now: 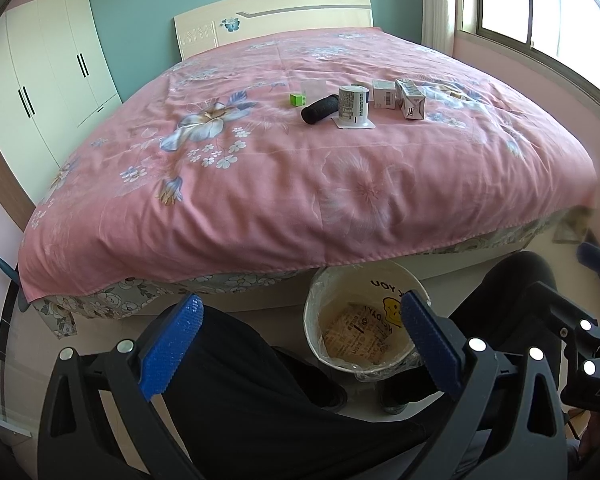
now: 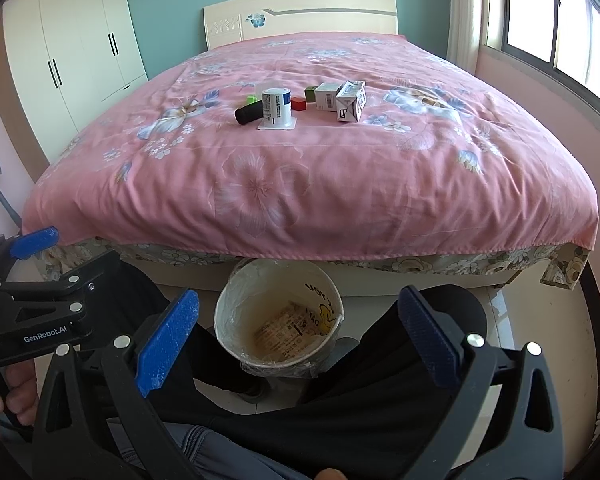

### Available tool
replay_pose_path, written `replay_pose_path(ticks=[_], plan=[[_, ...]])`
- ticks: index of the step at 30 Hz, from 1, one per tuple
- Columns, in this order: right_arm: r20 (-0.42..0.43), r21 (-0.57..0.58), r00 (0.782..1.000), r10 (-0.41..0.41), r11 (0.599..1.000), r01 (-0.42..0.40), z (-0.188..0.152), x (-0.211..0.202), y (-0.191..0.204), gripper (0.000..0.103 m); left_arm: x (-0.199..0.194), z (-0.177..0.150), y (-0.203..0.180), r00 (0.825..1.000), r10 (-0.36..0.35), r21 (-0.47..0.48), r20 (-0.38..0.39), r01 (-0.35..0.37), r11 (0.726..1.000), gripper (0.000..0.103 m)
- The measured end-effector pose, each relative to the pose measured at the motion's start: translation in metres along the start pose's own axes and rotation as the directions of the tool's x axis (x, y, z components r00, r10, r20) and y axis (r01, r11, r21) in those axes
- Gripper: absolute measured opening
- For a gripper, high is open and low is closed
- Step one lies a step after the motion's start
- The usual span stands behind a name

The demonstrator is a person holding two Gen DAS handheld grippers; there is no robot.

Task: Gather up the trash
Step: 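Move both tools toward the items on the bedspread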

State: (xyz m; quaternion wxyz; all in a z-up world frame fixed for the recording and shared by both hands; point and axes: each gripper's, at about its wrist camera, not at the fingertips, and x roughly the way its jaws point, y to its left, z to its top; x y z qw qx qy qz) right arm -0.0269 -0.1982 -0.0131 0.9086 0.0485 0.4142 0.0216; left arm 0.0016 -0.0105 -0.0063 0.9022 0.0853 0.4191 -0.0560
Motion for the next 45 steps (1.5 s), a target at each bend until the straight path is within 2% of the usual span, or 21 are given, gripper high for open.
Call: replay_pose_path(ticks=[11, 16, 22, 30, 33, 37, 40, 45], plan=[[0.017, 0.007, 1.000, -0.004, 1.000, 0.003, 0.027, 0.015, -0.013, 0.098, 0.029, 0.023, 0.011, 1.000, -0.008, -0.044, -0.023, 0.007, 0.999, 0.101], [0.014, 0.020, 1.000, 0.004, 1.000, -0.005, 0.035, 0.025, -0.019, 0.098, 0.038, 0.036, 0.013, 1.000, -0.009, -0.030, 0.007, 0.010, 0.999, 0.101], [0.032, 0.018, 0.999, 0.006, 1.000, -0.006, 0.048, 0.035, -0.029, 0.098, 0.051, 0.052, 0.016, 0.999, -0.038, -0.047, 0.006, 0.039, 0.998, 0.101], [0.068, 0.017, 0.998, 0.017, 1.000, -0.018, 0.068, 0.051, -0.040, 0.098, 0.072, 0.068, 0.009, 0.999, -0.045, -0.029, 0.001, 0.045, 0.999, 0.101], [0.083, 0.017, 0.996, 0.032, 0.999, -0.034, 0.075, 0.056, -0.044, 0.098, 0.079, 0.075, 0.007, 1.000, -0.027, -0.021, 0.009, 0.027, 0.999, 0.101], [0.101, 0.008, 0.995, 0.021, 1.000, -0.022, 0.085, 0.063, -0.048, 0.098, 0.091, 0.086, 0.009, 0.999, -0.046, -0.030, 0.006, 0.046, 0.998, 0.101], [0.106, 0.012, 0.994, 0.023, 1.000, -0.024, 0.093, 0.069, -0.051, 0.098, 0.097, 0.093, 0.010, 0.997, -0.050, -0.010, 0.050, 0.051, 0.999, 0.101], [0.096, 0.013, 0.995, 0.018, 1.000, -0.019, 0.107, 0.083, -0.058, 0.098, 0.109, 0.110, 0.013, 0.998, -0.039, 0.026, 0.055, 0.038, 0.999, 0.101]])
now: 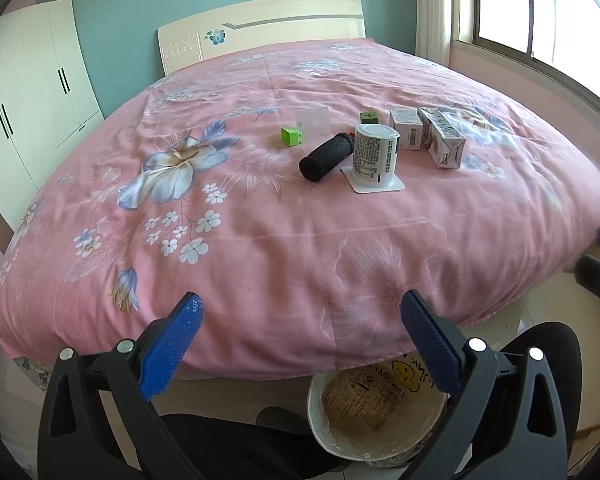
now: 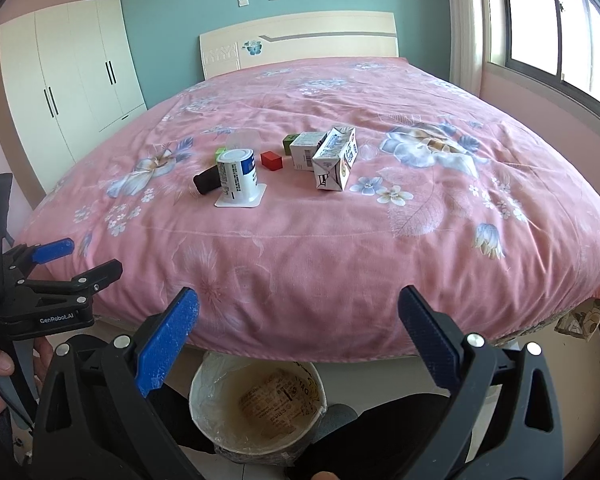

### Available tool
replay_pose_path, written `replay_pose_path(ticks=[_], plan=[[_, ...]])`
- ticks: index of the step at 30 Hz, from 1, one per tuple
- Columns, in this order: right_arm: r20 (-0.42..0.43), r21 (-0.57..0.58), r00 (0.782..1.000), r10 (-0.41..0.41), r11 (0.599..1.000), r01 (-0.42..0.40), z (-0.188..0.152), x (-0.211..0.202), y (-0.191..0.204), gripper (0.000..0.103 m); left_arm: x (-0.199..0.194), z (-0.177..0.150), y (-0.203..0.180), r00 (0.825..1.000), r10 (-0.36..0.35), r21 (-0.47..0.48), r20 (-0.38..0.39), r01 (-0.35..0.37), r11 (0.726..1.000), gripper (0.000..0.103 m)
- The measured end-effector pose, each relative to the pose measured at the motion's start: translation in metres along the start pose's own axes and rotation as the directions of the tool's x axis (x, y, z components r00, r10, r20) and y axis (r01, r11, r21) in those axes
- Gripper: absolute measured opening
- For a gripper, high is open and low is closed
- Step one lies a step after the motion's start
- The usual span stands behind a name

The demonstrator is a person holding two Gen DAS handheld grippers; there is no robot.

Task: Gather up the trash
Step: 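Move both tools toward the items on the bedspread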

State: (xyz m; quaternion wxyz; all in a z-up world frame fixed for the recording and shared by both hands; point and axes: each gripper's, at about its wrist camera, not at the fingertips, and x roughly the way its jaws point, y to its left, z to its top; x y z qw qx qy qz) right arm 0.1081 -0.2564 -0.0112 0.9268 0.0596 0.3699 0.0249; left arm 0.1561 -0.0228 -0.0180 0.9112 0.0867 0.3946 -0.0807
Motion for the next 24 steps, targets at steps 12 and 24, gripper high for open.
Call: replay_pose_path(ticks=[12, 24], plan=[[-0.043, 0.011, 0.997, -0.056, 0.998, 0.056, 0.054, 0.054, -0.017, 0.098, 0.056, 0.039, 0.013, 0.997, 0.008, 0.018, -0.072, -0.007, 1.000, 0.101], [-0.105, 0.049, 0.992, -0.068, 0.996, 0.074, 0.104, 0.130, -0.035, 0.098, 0.115, 0.084, 0.021, 0.992, -0.055, 0.024, -0.117, 0.058, 0.998, 0.101]])
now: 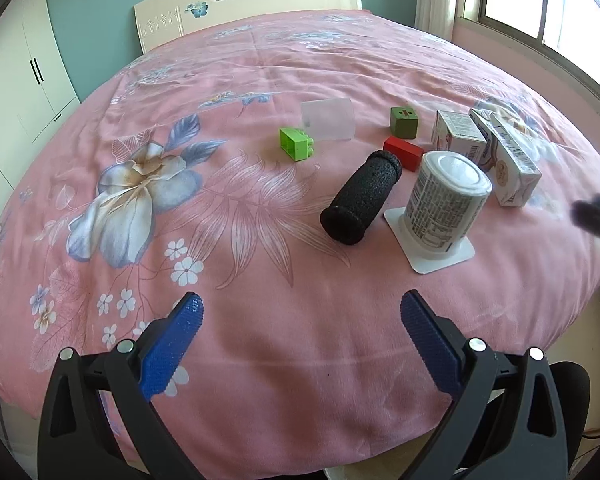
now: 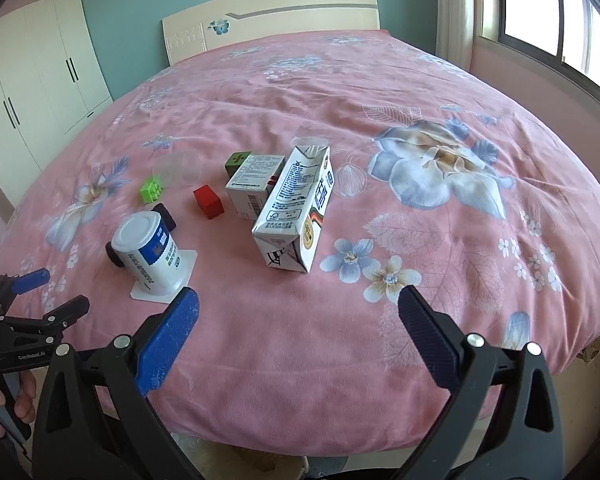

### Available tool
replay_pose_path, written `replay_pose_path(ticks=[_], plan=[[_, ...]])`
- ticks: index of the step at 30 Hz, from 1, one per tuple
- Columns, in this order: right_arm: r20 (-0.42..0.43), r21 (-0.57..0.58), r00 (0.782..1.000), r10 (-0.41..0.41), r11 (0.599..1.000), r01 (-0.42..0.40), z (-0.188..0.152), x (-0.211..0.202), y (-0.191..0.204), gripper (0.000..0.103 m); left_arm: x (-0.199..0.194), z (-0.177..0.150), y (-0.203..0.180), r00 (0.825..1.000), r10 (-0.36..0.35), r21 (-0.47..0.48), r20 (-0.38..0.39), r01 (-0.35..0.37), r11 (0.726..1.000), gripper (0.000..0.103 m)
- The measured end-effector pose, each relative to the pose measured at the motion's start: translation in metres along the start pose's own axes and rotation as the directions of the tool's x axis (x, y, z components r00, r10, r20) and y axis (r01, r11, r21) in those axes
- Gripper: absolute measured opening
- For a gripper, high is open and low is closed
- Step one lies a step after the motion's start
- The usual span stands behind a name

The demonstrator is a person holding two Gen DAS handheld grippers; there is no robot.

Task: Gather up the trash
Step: 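Move both tools toward the items on the bedspread, then grasp the black foam roller with left tool while right tool grasps the white milk carton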

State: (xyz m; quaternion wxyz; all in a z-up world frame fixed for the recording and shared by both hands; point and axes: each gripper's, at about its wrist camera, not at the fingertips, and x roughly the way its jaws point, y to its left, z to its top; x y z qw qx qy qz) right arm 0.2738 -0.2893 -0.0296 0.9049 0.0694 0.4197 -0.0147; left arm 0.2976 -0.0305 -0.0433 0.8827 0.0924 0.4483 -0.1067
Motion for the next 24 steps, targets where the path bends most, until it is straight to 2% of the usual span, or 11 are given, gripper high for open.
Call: replay_pose_path(ticks=[10, 20, 24], plan=[[-0.029, 0.029, 1.000, 0.010, 1.000, -0.009, 0.017, 0.032, -0.011, 0.098, 0.033, 0.035, 0.002, 0.999, -0.035, 0.065, -0.004, 0.035, 0.997, 0.101], [-0.034, -0.015, 0.999, -0.003, 1.000, 0.003, 0.035, 0.058, -0.003, 0.098, 0.068, 0.056, -0.005, 0.995, -0.089, 0.129, -0.047, 0.094, 0.987, 0.101], [-0.036, -0.039, 0.999, -0.019, 0.999, 0.017, 0.042, 0.071, 0.003, 0.098, 0.080, 0.057, -0.012, 0.995, -0.086, 0.136, -0.057, 0.093, 0.986, 0.101]])
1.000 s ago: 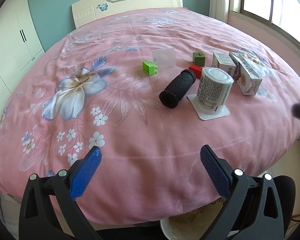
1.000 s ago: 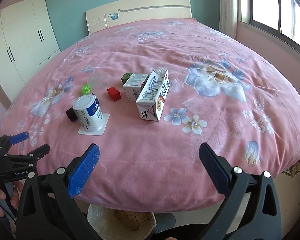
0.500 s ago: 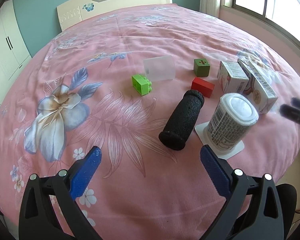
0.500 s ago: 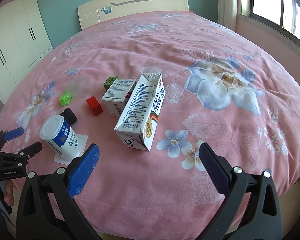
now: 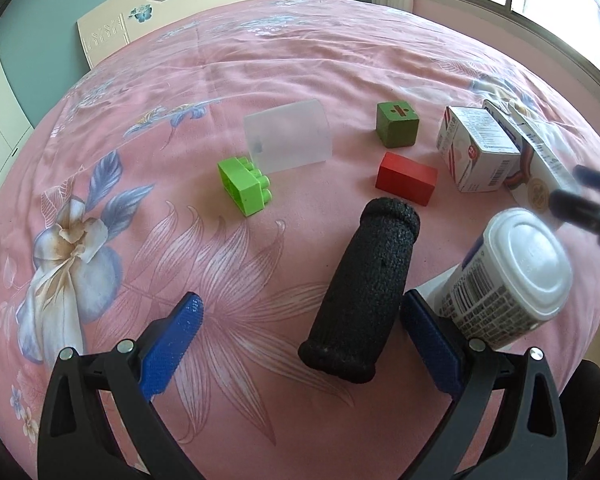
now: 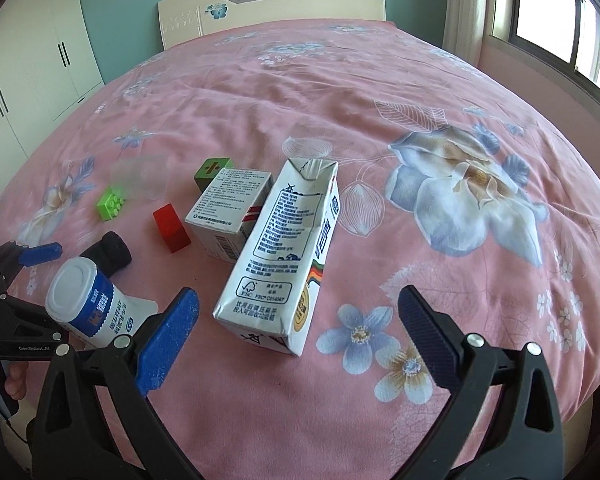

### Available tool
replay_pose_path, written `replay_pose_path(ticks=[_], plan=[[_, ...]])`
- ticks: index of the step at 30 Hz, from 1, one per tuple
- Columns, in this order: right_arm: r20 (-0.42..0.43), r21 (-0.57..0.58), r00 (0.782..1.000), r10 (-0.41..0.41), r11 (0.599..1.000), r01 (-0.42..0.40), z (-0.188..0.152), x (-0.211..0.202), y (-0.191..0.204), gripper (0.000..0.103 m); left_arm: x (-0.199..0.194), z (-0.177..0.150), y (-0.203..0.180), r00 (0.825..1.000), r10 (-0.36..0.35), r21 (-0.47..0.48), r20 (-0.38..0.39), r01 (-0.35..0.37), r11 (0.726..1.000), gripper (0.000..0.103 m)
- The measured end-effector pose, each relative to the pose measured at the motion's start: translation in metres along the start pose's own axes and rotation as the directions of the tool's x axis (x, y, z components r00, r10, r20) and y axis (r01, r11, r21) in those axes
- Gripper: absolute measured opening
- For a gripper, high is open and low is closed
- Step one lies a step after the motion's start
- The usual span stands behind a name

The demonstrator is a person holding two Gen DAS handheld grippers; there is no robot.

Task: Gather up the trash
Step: 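Grasp the black foam roller with left tool while right tool grasps the white milk carton, then carry the roller and carton with both tools down to the trash bin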

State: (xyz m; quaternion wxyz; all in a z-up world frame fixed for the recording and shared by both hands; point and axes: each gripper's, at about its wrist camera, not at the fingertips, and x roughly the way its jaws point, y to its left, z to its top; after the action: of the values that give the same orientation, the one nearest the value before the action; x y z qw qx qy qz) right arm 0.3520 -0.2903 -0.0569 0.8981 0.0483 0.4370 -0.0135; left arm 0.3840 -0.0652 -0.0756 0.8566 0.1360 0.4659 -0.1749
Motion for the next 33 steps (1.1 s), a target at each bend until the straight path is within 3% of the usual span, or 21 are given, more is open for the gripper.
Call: replay_pose_path(ticks=[5, 7, 9, 13, 18, 22, 25, 33], plan=[[-0.003, -0.022, 1.000, -0.026, 0.999, 0.026, 0.008, 0.017, 0.002, 0.097, 0.006, 0.003, -0.005, 1.000, -0.001, -0.001, 0.009, 0.001, 1.000, 0.101], [-0.014, -0.012, 1.000, -0.019, 1.000, 0.019, 0.009, 0.022, -0.001, 0.075, 0.006, 0.004, -0.007, 1.000, 0.005, 0.003, 0.017, -0.005, 1.000, 0.100], [-0.030, -0.004, 1.000, 0.008, 1.000, -0.008, 0.010, 0.027, -0.004, 0.071, 0.006, 0.005, -0.012, 1.000, 0.001, 0.021, 0.026, -0.002, 1.000, 0.095], [-0.042, 0.000, 0.999, 0.016, 1.000, -0.016, 0.012, 0.030, -0.006, 0.052, 0.007, 0.010, -0.016, 0.999, -0.028, 0.022, 0.025, 0.027, 0.999, 0.078], [-0.050, -0.007, 0.999, 0.017, 1.000, -0.017, 0.013, 0.030, -0.010, 0.041, 0.011, 0.012, -0.018, 0.998, -0.061, 0.003, 0.020, 0.061, 0.998, 0.066], [-0.055, -0.021, 0.998, 0.019, 1.000, -0.020, 0.011, 0.031, -0.012, 0.038, 0.010, 0.014, -0.024, 0.998, -0.062, 0.009, 0.015, 0.062, 0.998, 0.049], [-0.059, -0.013, 0.998, 0.029, 0.999, -0.030, 0.009, 0.030, -0.015, 0.037, 0.009, 0.014, -0.025, 0.998, -0.056, 0.002, 0.013, 0.056, 0.998, 0.043], [-0.056, -0.007, 0.997, 0.051, 0.999, -0.051, 0.006, 0.023, -0.021, 0.037, 0.002, 0.012, -0.015, 0.997, -0.078, -0.039, 0.001, 0.078, 0.996, 0.038]])
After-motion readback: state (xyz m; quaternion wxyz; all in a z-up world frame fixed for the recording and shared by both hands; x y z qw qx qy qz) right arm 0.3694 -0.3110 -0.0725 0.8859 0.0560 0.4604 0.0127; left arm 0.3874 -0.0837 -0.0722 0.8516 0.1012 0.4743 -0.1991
